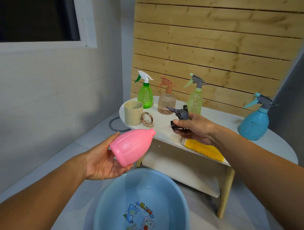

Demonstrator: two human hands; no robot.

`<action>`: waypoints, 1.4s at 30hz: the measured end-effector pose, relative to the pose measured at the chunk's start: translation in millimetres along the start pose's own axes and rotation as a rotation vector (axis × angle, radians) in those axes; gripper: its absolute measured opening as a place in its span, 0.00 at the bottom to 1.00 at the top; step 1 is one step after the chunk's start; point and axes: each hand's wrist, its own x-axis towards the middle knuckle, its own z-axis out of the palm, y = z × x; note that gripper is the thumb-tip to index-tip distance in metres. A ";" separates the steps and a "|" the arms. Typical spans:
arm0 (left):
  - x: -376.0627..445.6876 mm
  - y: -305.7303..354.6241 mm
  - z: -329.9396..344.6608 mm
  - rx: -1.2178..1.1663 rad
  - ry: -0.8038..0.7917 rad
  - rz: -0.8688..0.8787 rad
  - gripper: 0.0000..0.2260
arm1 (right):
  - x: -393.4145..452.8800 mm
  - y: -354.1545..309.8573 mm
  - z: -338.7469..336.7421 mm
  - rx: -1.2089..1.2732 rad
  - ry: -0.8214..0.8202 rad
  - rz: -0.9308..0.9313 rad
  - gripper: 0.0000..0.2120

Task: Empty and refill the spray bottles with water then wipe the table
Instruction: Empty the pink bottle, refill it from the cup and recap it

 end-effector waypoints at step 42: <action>55.1 -56.6 -41.4 0.697 0.164 0.547 0.47 | 123.7 -0.9 112.1 -0.247 0.193 0.035 0.14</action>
